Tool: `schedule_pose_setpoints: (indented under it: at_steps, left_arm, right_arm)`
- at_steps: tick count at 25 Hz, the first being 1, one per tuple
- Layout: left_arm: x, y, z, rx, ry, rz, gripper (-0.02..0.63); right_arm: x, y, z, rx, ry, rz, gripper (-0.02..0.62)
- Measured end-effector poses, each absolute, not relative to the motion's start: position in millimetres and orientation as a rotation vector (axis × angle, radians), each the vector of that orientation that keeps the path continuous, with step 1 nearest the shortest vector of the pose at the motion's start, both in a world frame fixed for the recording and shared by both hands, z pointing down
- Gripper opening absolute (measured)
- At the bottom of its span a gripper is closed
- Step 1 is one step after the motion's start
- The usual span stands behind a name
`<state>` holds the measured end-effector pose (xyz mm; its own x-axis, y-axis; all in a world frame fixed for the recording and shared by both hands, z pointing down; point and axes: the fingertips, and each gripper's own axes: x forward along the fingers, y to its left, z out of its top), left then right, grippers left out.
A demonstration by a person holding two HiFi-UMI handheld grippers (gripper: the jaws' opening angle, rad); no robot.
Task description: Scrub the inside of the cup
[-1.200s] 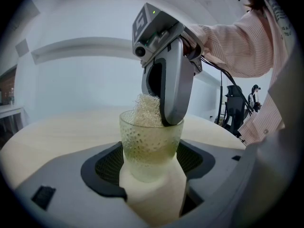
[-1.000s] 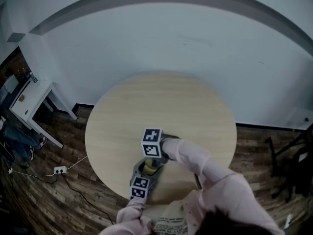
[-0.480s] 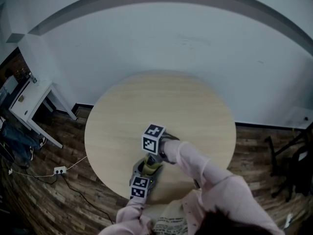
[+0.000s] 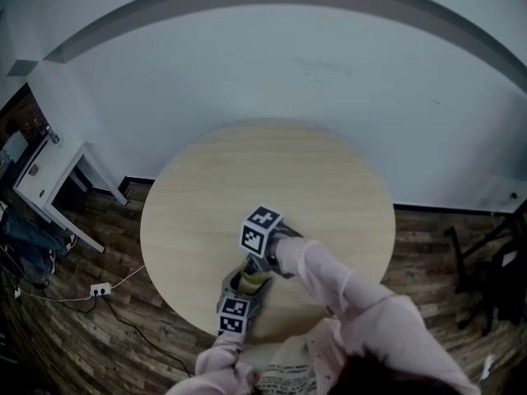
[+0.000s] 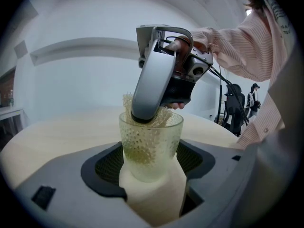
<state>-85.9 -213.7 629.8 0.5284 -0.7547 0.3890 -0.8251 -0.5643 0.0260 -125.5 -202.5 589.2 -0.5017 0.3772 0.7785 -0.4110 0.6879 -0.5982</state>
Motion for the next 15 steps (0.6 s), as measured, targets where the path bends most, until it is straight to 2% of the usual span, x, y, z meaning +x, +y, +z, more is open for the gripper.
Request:
schedule_pose_setpoints:
  at_steps: [15]
  left_arm:
    - [-85.7,-213.6,630.1,2.563,-1.341,0.500,0.353]
  right_arm:
    - [-123.6,-211.5,588.0,0.150,-1.898,1.084,0.018]
